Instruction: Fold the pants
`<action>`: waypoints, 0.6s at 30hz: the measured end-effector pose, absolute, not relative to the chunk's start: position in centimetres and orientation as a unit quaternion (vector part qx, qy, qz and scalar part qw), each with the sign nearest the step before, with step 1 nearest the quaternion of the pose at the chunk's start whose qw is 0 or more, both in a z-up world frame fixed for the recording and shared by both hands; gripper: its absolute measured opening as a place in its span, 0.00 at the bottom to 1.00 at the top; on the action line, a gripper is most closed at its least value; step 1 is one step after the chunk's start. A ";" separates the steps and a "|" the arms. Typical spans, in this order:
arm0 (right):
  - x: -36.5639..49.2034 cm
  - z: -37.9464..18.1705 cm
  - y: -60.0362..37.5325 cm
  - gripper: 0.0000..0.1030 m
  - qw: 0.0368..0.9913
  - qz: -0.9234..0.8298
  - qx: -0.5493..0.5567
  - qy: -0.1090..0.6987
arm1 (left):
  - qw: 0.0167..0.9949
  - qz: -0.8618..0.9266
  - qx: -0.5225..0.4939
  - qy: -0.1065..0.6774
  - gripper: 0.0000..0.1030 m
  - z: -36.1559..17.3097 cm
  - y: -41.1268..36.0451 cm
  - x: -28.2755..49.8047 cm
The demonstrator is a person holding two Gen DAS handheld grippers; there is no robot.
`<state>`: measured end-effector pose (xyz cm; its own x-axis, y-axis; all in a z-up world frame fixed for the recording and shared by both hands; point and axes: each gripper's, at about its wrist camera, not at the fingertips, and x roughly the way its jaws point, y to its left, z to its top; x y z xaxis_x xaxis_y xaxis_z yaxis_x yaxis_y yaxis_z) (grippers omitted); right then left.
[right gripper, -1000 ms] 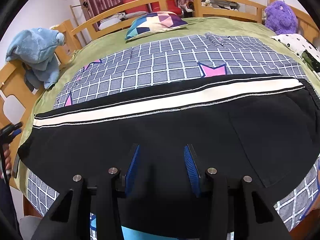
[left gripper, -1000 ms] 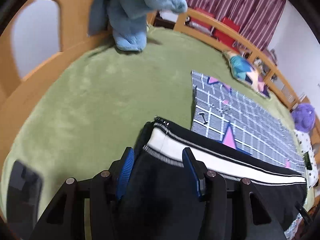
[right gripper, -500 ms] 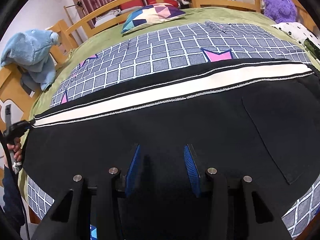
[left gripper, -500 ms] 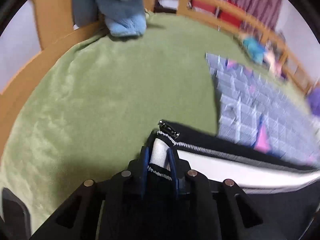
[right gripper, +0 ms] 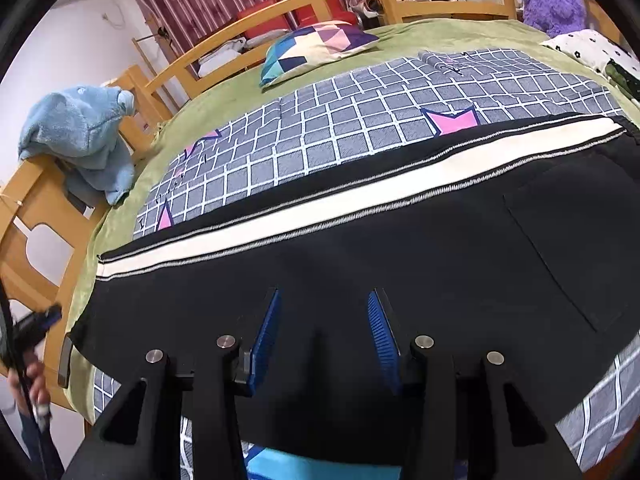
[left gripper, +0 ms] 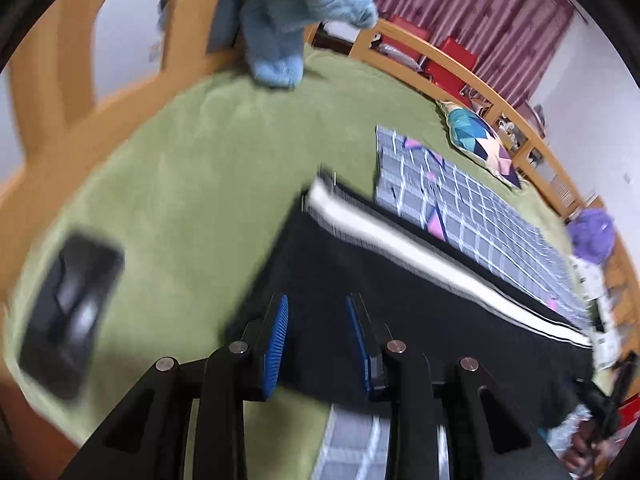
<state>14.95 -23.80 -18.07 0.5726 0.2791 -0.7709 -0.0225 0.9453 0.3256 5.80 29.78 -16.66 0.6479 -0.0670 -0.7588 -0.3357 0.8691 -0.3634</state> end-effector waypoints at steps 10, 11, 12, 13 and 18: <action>11.4 -16.9 -23.1 0.43 0.881 0.062 0.053 0.465 | 0.836 0.082 -0.371 0.396 0.40 -25.1 31.3 5.2; 11.1 -16.9 -23.5 0.43 0.881 0.058 0.051 0.467 | 0.838 0.082 -0.373 0.390 0.40 -25.2 31.4 5.5; 10.9 -16.9 -23.8 0.43 0.881 0.054 0.048 0.467 | 0.840 0.079 -0.374 0.386 0.41 -25.2 31.4 5.8; 10.6 -16.9 -24.0 0.43 0.883 0.049 0.043 0.464 | 0.839 0.077 -0.376 0.386 0.41 -25.3 31.5 6.1; 9.6 -16.3 -26.2 0.43 0.895 0.017 0.050 0.444 | 0.830 0.073 -0.400 0.383 0.41 -25.7 32.1 7.1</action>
